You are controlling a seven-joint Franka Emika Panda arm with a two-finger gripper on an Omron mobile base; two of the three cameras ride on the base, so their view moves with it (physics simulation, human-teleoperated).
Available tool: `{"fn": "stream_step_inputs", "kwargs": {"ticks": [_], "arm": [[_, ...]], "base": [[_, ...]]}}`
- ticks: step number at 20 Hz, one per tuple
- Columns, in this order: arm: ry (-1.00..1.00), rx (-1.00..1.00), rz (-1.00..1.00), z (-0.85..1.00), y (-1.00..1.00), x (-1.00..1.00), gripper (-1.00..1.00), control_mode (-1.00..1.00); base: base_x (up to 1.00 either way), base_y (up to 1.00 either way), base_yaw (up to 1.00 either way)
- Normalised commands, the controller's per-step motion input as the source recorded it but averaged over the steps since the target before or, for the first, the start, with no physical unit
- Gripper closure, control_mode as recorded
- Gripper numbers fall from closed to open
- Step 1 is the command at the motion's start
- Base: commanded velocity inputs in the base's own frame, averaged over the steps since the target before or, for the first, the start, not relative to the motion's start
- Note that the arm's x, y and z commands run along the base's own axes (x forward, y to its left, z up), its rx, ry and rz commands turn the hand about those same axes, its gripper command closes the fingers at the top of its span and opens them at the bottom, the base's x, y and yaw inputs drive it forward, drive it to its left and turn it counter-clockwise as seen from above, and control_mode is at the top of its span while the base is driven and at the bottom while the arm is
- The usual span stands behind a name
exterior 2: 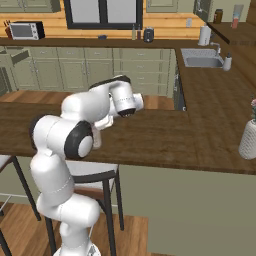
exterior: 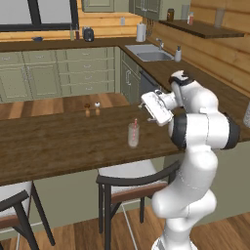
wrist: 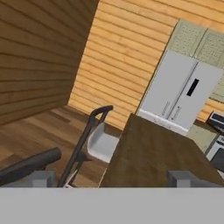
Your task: Take a straw from the drawer in front and place it inside the glass cup on the dining counter.
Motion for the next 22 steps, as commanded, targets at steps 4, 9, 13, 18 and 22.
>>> {"fn": "stream_step_inputs", "kwargs": {"ticks": [4, 9, 13, 18, 22], "arm": [[-0.43, -0.27, -0.01, 0.58, 0.03, -0.42, -1.00, -1.00], [-0.61, -0.43, 0.00, 0.30, 0.30, -0.90, -1.00, -1.00], [-0.58, -0.50, 0.00, 0.07, 0.49, -0.97, -1.00, -1.00], [-0.44, -0.44, 0.02, 0.10, 0.46, -0.71, -1.00, -1.00], [-0.20, -0.34, 0.01, 0.05, 0.29, -0.33, -1.00, -1.00]], "base": [[0.00, 0.00, 0.00], [0.00, 0.00, 0.00], [0.00, 0.00, 0.00], [0.00, 0.00, 0.00], [0.00, 0.00, 0.00]]}}
